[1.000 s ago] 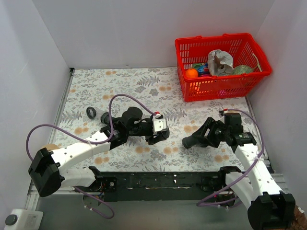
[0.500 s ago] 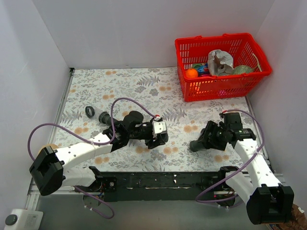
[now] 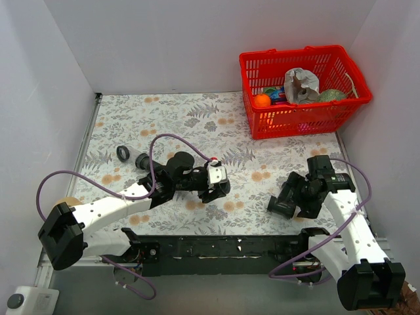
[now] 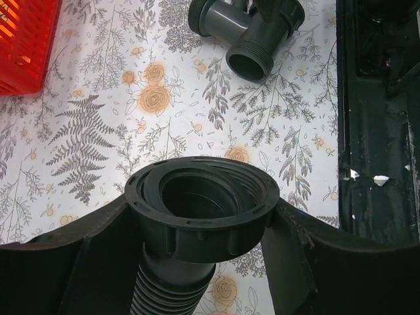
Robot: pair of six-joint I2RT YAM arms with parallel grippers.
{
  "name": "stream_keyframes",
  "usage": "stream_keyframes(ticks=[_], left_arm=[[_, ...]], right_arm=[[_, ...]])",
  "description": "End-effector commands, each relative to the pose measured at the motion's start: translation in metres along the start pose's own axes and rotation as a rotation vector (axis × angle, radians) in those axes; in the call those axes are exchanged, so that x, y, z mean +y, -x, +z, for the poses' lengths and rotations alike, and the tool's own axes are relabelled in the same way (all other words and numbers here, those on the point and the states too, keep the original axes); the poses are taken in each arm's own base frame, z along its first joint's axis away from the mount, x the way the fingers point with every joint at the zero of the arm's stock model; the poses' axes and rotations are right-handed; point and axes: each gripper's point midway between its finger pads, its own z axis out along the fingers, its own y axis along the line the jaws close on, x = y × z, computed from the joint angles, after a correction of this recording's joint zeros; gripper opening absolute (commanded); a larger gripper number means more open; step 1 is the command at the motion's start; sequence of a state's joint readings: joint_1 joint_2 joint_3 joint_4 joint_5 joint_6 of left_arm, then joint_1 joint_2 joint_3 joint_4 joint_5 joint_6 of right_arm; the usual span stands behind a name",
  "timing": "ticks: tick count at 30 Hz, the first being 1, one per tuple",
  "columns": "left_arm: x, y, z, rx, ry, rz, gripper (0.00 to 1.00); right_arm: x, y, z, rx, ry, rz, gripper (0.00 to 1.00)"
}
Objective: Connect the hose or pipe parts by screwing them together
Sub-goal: Place the adaptor at the center of the board.
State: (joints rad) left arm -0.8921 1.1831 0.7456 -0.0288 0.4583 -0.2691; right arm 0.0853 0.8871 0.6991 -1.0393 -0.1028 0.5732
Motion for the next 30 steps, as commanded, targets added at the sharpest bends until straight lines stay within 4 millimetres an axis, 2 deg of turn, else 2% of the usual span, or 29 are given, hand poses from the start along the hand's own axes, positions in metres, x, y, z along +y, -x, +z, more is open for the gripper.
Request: stream_keyframes(ticks=[1, 4, 7, 11, 12, 14, 15, 16, 17, 18, 19, 20, 22, 26, 28, 30], left_arm=[[0.002, 0.017, -0.008, -0.053, 0.021, 0.056, 0.11], [0.003, 0.019, -0.008, -0.066, 0.021, 0.07, 0.11], [0.005, 0.025, -0.008, -0.084, 0.029, 0.094, 0.11], [0.008, 0.03, -0.01, -0.085, 0.032, 0.119, 0.12], [0.009, 0.032, -0.01, -0.086, 0.034, 0.123, 0.12], [0.01, 0.037, -0.011, -0.097, 0.038, 0.132, 0.12], [0.01, 0.038, -0.012, -0.101, 0.038, 0.134, 0.12], [0.009, 0.038, -0.012, -0.102, 0.036, 0.135, 0.12], [0.01, 0.038, -0.012, -0.102, 0.037, 0.138, 0.12], [0.009, 0.039, -0.012, -0.104, 0.036, 0.138, 0.12], [0.009, 0.04, -0.012, -0.107, 0.035, 0.141, 0.12], [0.01, 0.042, -0.013, -0.11, 0.04, 0.141, 0.12], [0.009, 0.039, -0.015, -0.092, 0.036, 0.135, 0.12], [0.011, 0.039, -0.02, -0.083, 0.057, 0.146, 0.12], [0.012, 0.039, -0.022, -0.082, 0.066, 0.152, 0.12], [0.011, 0.036, -0.023, -0.077, 0.067, 0.157, 0.12]], right_arm=[[0.004, -0.023, -0.014, 0.066, 0.019, 0.138, 0.97], [0.01, -0.024, -0.019, 0.036, 0.056, 0.231, 0.98], [0.017, -0.014, -0.024, -0.032, 0.089, 0.297, 0.98], [0.043, 0.005, -0.035, -0.108, 0.214, 0.456, 0.98], [0.05, 0.008, -0.035, -0.121, 0.244, 0.452, 0.98], [0.054, 0.011, -0.033, -0.136, 0.246, 0.481, 0.98], [0.059, 0.004, -0.03, -0.125, 0.241, 0.445, 0.98], [0.054, 0.004, -0.019, -0.143, 0.184, 0.44, 0.98], [0.064, -0.011, -0.013, -0.097, 0.185, 0.412, 0.98], [0.071, -0.009, -0.006, -0.113, 0.192, 0.394, 0.98], [0.068, -0.015, 0.01, -0.087, 0.127, 0.384, 0.98], [0.069, -0.021, 0.017, -0.07, 0.101, 0.354, 0.98], [0.058, -0.017, 0.027, -0.089, -0.013, 0.32, 0.98], [0.048, 0.005, 0.022, -0.206, -0.066, 0.319, 0.98], [0.051, 0.007, 0.02, -0.225, -0.021, 0.347, 0.98], [0.045, 0.001, 0.028, -0.21, -0.032, 0.367, 0.98]])
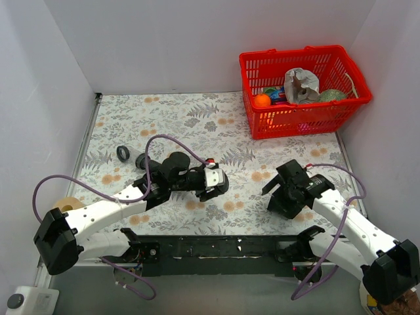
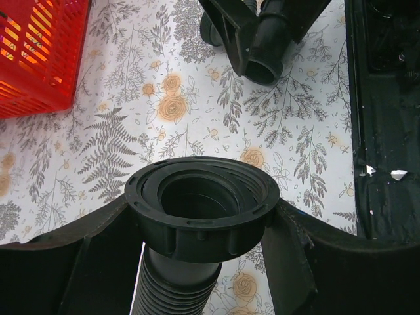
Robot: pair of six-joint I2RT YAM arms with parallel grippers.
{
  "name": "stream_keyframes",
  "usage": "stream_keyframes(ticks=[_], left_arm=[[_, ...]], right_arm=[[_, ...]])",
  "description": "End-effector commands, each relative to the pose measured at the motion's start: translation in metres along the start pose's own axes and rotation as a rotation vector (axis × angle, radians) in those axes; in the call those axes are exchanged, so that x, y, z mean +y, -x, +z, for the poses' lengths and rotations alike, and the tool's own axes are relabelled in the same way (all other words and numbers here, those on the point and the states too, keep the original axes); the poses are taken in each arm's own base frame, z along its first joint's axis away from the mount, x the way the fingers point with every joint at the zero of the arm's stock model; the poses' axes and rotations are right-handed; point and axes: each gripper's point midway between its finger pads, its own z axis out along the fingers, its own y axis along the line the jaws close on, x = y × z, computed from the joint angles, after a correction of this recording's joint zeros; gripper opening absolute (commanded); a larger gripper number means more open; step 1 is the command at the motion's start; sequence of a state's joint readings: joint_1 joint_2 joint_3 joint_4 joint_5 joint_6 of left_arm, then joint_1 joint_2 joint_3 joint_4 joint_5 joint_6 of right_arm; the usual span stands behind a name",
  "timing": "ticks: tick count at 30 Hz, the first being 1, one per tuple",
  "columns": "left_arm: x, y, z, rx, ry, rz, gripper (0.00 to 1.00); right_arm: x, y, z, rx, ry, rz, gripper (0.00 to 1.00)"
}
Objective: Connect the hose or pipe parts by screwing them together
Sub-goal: Pick up the adaptor from the center of the board.
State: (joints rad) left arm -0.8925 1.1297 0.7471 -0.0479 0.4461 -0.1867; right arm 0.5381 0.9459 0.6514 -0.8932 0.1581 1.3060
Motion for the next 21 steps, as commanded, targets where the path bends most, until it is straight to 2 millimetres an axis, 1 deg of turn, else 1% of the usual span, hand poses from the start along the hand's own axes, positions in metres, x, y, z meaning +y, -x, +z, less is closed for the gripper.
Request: stream_keyframes(ticks=[1, 5, 7, 9, 12, 13, 14, 16, 17, 18, 21], left_arm=[[0.01, 0.024, -0.012, -0.053, 0.048, 0.06, 0.12], [0.01, 0.026, -0.014, -0.058, 0.051, 0.066, 0.12], [0.01, 0.028, -0.016, -0.063, 0.055, 0.069, 0.13], [0.011, 0.028, -0.018, -0.06, 0.064, 0.071, 0.13], [0.009, 0.026, -0.02, -0.058, 0.065, 0.072, 0.13], [0.008, 0.026, -0.02, -0.059, 0.064, 0.072, 0.13], [0.007, 0.025, -0.02, -0.059, 0.06, 0.071, 0.13], [0.007, 0.026, -0.021, -0.062, 0.06, 0.071, 0.13], [0.008, 0.027, -0.021, -0.066, 0.062, 0.073, 0.13], [0.008, 0.026, -0.021, -0.064, 0.064, 0.072, 0.13], [0.01, 0.028, -0.021, -0.065, 0.07, 0.071, 0.13]], right_arm=[[-0.002, 0.013, 0.004, -0.084, 0.018, 0.094, 0.98], [-0.015, 0.01, 0.018, -0.083, -0.026, 0.099, 0.98], [-0.027, 0.013, 0.022, -0.101, -0.085, 0.085, 0.98], [-0.043, 0.021, 0.022, -0.118, -0.141, 0.072, 0.98], [-0.051, 0.047, 0.013, -0.208, -0.151, 0.082, 0.98], [-0.048, 0.054, 0.008, -0.228, -0.139, 0.084, 0.98], [-0.05, 0.062, 0.006, -0.244, -0.142, 0.103, 0.98], [-0.046, 0.069, 0.006, -0.24, -0.118, 0.063, 0.98], [-0.05, 0.073, 0.007, -0.237, -0.132, 0.084, 0.98], [-0.054, 0.072, 0.01, -0.215, -0.151, 0.057, 0.98], [-0.061, 0.079, 0.015, -0.211, -0.187, 0.041, 0.98]])
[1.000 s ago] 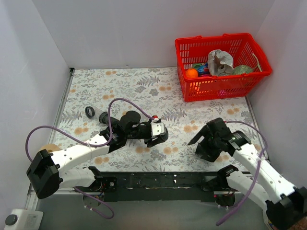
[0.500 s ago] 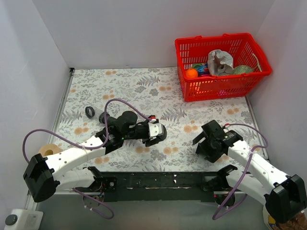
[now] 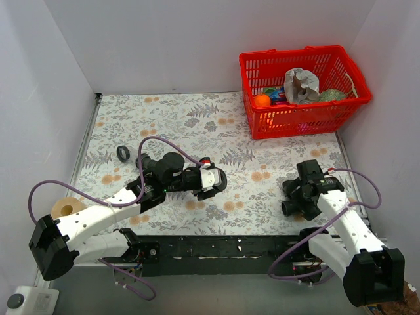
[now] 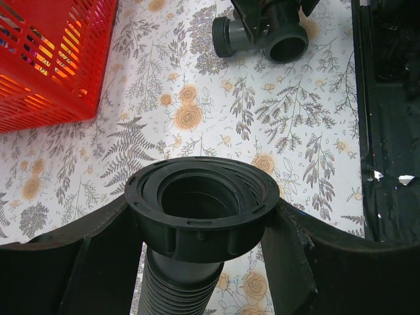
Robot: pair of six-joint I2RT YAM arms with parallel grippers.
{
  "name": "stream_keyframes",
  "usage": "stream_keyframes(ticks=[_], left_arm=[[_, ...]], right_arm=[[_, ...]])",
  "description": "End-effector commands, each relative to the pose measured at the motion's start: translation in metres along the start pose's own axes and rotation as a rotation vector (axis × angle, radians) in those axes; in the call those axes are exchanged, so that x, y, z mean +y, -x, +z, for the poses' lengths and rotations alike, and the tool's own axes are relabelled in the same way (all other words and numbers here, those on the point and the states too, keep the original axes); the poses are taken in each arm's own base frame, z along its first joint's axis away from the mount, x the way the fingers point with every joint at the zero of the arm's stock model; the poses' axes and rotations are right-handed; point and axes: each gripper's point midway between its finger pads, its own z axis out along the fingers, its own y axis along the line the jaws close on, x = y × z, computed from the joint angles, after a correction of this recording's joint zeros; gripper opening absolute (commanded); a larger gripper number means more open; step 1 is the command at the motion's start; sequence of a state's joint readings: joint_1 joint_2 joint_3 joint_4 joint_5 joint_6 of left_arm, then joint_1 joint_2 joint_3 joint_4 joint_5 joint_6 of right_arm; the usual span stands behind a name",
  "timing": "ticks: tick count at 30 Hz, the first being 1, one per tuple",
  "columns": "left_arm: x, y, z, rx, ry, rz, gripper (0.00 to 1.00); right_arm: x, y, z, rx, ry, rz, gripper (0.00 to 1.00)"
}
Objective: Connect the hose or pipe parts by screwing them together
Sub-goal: Pick up the adaptor from the center of the board.
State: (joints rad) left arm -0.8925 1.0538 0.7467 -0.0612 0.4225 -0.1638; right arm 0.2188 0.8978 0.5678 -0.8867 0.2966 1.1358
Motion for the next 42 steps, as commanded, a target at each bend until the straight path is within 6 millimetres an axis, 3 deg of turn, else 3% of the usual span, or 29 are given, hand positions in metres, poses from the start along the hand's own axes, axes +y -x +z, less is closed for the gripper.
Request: stream_keyframes(ticks=[1, 5, 9, 12, 13, 14, 15, 20, 22, 24, 25, 28, 33, 35, 42], left_arm=[[0.004, 0.011, -0.006, -0.027, 0.025, 0.022, 0.13], [0.004, 0.009, -0.006, -0.019, 0.024, 0.019, 0.13], [0.005, 0.009, -0.005, -0.02, 0.028, 0.017, 0.13], [0.005, 0.009, -0.004, -0.02, 0.028, 0.013, 0.13], [0.005, 0.009, -0.005, -0.02, 0.028, 0.013, 0.13], [0.005, 0.008, -0.004, -0.016, 0.026, 0.012, 0.13], [0.005, 0.009, -0.004, -0.016, 0.026, 0.012, 0.13], [0.005, 0.009, -0.003, -0.012, 0.022, 0.01, 0.13], [0.006, 0.009, -0.002, -0.013, 0.021, 0.01, 0.13], [0.006, 0.009, -0.002, -0.01, 0.018, 0.009, 0.13], [0.006, 0.01, -0.001, -0.012, 0.015, 0.01, 0.13], [0.006, 0.01, 0.0, -0.01, 0.013, 0.009, 0.13], [0.007, 0.009, 0.0, -0.002, 0.015, 0.015, 0.13], [0.006, 0.007, 0.0, 0.004, 0.014, 0.016, 0.13], [0.007, 0.008, -0.001, 0.001, 0.017, 0.024, 0.13]], right_arm=[[-0.001, 0.019, 0.003, -0.036, -0.024, -0.084, 0.98], [0.001, 0.022, 0.007, -0.037, -0.029, -0.11, 0.98], [0.003, 0.018, 0.013, -0.021, -0.019, -0.127, 0.85], [0.001, 0.012, 0.02, -0.008, -0.008, -0.134, 0.5], [0.001, 0.01, 0.021, -0.002, -0.003, -0.136, 0.21], [0.001, 0.009, 0.022, 0.002, 0.0, -0.138, 0.06], [0.002, 0.007, 0.024, 0.009, 0.008, -0.137, 0.01], [0.011, 0.002, 0.024, 0.046, 0.05, -0.184, 0.02], [0.015, -0.004, 0.024, 0.077, 0.076, -0.199, 0.1], [0.015, -0.009, 0.026, 0.098, 0.08, -0.202, 0.32], [0.016, -0.008, 0.027, 0.097, 0.083, -0.206, 0.5], [0.021, -0.001, 0.02, 0.088, 0.078, -0.221, 0.64], [0.047, 0.022, -0.015, 0.014, 0.182, -0.214, 0.55], [0.052, 0.026, -0.024, -0.003, 0.213, -0.207, 0.57], [0.052, 0.031, -0.021, -0.009, 0.194, -0.201, 0.68]])
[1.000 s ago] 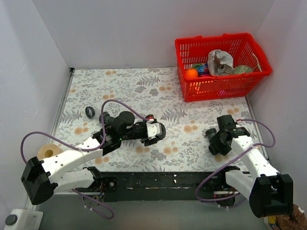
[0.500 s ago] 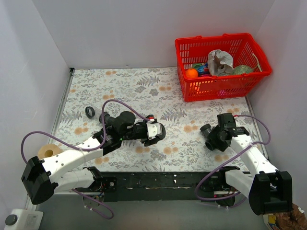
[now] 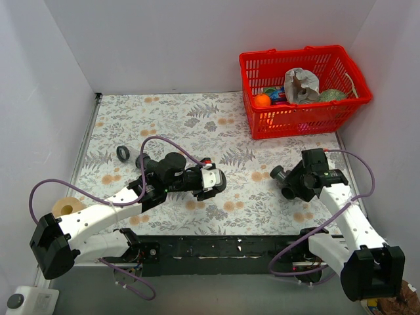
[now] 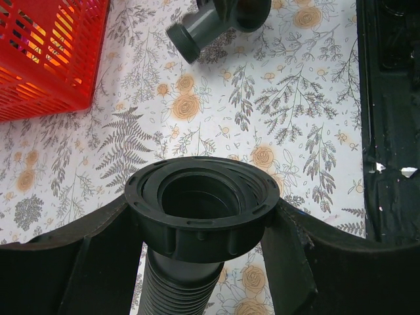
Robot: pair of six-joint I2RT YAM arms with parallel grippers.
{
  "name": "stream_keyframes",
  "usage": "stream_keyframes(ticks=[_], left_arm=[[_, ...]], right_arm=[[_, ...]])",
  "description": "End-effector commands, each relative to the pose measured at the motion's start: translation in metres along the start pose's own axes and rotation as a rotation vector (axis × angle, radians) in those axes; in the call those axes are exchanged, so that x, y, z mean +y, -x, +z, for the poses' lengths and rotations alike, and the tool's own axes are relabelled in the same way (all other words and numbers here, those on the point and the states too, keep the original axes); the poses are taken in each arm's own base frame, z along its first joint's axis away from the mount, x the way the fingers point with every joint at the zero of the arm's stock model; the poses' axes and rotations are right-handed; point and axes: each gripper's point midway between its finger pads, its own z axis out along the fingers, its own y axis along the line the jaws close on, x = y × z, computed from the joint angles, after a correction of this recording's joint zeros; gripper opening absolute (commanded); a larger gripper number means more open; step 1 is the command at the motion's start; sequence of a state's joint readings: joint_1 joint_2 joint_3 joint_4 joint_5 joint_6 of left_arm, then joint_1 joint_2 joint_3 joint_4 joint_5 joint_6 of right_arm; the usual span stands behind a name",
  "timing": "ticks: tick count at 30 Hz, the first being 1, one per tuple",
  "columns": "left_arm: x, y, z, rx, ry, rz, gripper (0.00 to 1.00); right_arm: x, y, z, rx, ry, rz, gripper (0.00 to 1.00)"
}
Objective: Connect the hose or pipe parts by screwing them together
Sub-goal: Pick up the adaptor from the center of the board.
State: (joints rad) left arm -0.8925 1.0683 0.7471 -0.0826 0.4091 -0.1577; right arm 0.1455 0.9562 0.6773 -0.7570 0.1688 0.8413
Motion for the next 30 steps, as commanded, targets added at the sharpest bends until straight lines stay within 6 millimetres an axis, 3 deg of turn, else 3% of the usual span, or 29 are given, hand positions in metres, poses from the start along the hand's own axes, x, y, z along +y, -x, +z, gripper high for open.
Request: stream_keyframes(ticks=[1, 9, 13, 15, 25, 30], left_arm=[[0.008, 0.017, -0.004, -0.033, 0.022, 0.033, 0.13], [0.007, 0.014, -0.006, -0.028, 0.028, 0.035, 0.13], [0.006, 0.015, -0.007, -0.033, 0.025, 0.038, 0.13], [0.006, 0.015, -0.007, -0.034, 0.023, 0.038, 0.13], [0.004, 0.013, -0.009, -0.031, 0.024, 0.029, 0.13], [0.004, 0.012, -0.009, -0.026, 0.023, 0.032, 0.13]], right_arm=[[0.001, 0.003, 0.001, 0.009, -0.009, -0.006, 0.7], [-0.008, -0.015, 0.012, 0.064, -0.019, -0.014, 0.7], [-0.011, -0.009, 0.011, 0.044, -0.045, -0.013, 0.86], [-0.008, -0.001, 0.012, 0.024, -0.054, -0.015, 0.88], [0.003, 0.02, 0.023, -0.035, -0.067, 0.035, 0.76], [0.006, 0.026, 0.021, -0.073, -0.049, 0.06, 0.75]])
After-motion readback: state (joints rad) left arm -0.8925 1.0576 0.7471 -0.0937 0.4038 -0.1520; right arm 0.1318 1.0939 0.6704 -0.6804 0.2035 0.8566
